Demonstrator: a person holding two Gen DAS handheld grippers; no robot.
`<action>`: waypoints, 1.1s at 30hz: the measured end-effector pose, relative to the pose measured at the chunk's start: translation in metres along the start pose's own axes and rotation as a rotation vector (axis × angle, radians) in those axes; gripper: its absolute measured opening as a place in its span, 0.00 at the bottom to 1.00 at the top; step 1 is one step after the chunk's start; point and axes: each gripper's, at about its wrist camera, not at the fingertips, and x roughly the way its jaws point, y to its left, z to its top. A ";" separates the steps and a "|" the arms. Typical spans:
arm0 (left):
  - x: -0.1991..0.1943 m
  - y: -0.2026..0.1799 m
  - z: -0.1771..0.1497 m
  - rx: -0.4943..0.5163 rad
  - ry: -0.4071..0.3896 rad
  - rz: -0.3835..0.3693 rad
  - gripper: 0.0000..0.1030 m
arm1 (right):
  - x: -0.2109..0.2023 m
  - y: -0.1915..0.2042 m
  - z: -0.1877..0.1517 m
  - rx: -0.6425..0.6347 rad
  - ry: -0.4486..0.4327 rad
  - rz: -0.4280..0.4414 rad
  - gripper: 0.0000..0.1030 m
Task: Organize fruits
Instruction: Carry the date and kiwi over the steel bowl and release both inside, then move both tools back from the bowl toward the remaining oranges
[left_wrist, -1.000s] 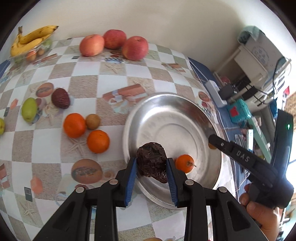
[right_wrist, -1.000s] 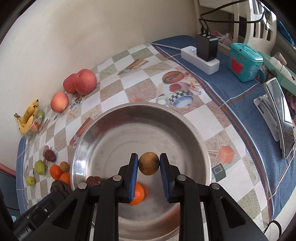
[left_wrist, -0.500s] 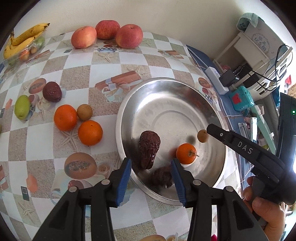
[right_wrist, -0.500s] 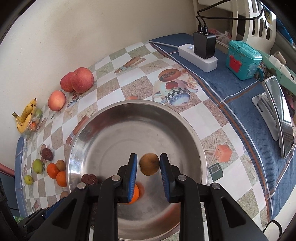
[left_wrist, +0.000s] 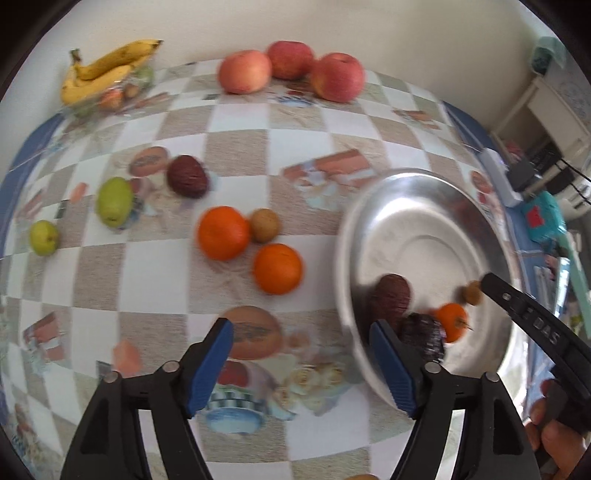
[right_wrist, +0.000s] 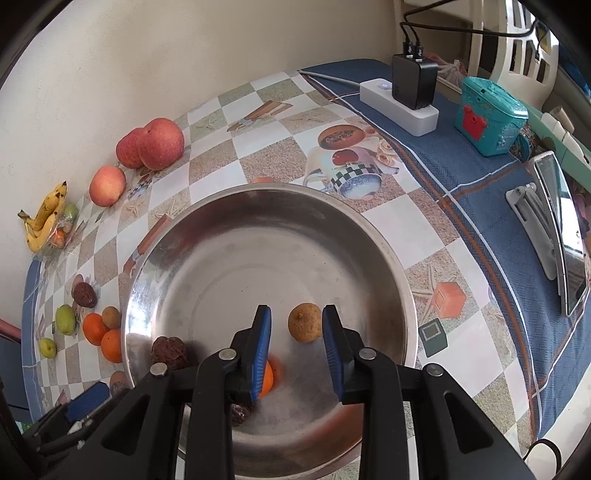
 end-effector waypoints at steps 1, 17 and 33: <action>0.000 0.006 0.001 -0.020 -0.002 0.025 0.81 | 0.000 0.003 -0.001 -0.012 -0.002 -0.001 0.32; -0.016 0.096 0.007 -0.347 -0.040 0.164 0.82 | -0.015 0.062 -0.014 -0.221 -0.023 0.085 0.32; -0.002 0.082 0.009 -0.226 0.010 0.224 1.00 | -0.009 0.075 -0.020 -0.296 -0.036 0.042 0.80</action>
